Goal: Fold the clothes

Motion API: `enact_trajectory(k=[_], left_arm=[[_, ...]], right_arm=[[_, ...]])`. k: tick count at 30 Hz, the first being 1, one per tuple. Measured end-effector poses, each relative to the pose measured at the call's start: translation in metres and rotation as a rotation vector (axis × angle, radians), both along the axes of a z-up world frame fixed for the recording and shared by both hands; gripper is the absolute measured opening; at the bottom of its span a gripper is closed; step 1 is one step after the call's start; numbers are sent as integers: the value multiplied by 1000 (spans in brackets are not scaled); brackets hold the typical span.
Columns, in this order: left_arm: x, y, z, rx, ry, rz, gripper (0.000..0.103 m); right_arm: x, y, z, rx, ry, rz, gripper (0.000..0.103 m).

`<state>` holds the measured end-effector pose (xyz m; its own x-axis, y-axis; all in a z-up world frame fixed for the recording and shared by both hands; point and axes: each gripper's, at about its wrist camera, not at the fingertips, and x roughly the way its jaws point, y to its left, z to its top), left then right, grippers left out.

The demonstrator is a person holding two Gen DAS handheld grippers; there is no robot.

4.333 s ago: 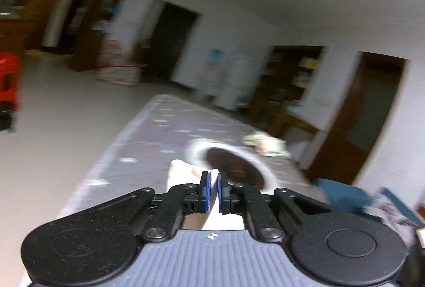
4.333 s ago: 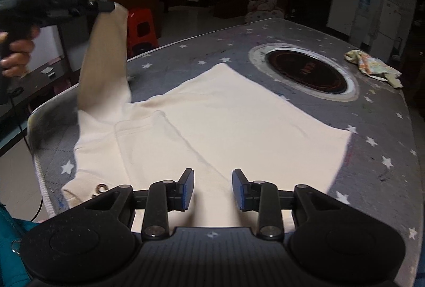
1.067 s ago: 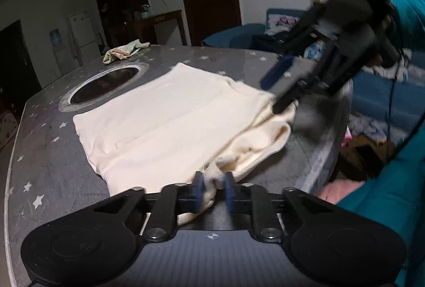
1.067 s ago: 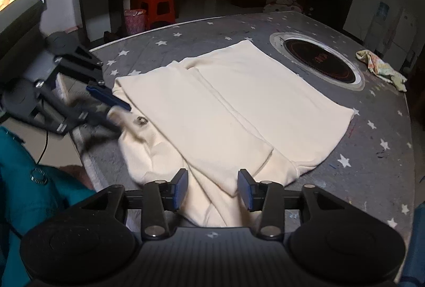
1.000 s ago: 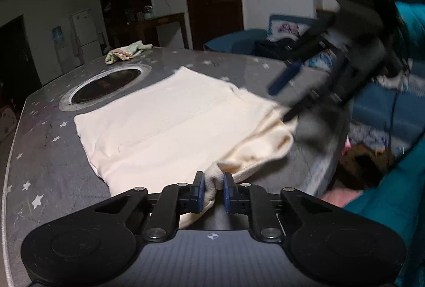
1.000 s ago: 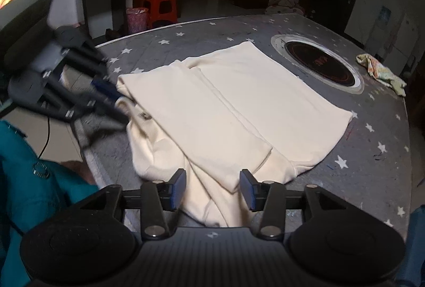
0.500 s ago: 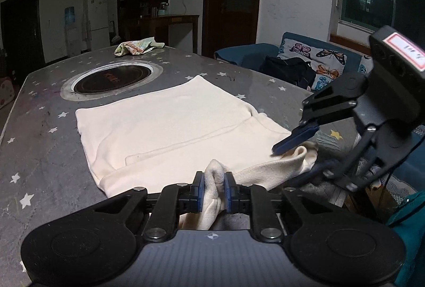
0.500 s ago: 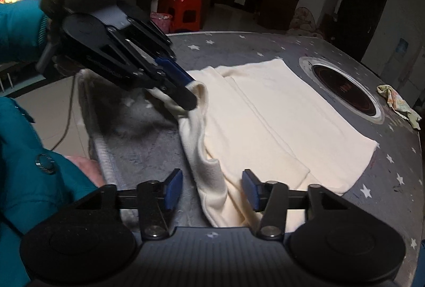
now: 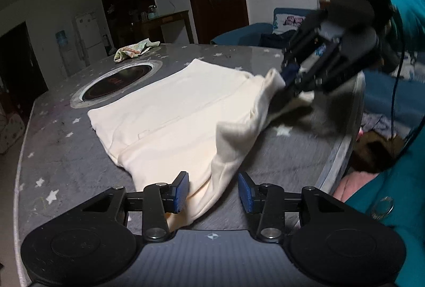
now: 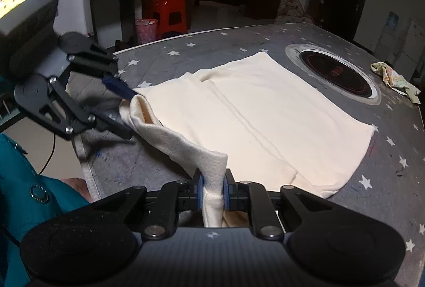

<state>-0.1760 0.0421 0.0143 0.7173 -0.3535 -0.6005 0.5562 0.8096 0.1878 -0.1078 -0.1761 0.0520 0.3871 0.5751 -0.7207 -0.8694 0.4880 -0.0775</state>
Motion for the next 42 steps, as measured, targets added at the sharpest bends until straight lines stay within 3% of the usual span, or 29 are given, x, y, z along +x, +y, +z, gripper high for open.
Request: enact_trajectory(k=[2, 5, 8, 17, 26, 30, 42], left_arm=[[2, 2, -2, -3, 3, -2, 40], [7, 7, -1, -20, 15, 3, 17], [10, 13, 2, -56, 28, 20, 7], [-11, 18, 27, -123, 2, -9, 6], [-39, 23, 56, -161, -18, -17, 5], [-17, 22, 63, -163, -43, 7, 5], [103, 10, 76, -68, -79, 31, 5]], right_arm=[[3, 1, 1, -1, 0, -3, 13], [3, 2, 1, -4, -7, -7, 13], [-1, 2, 1, -3, -16, 0, 10], [-21, -10, 24, 41, -50, 31, 9], [-56, -24, 58, 45, -39, 139, 9], [-45, -20, 65, 55, -51, 122, 9], [60, -13, 75, 62, -46, -38, 9]])
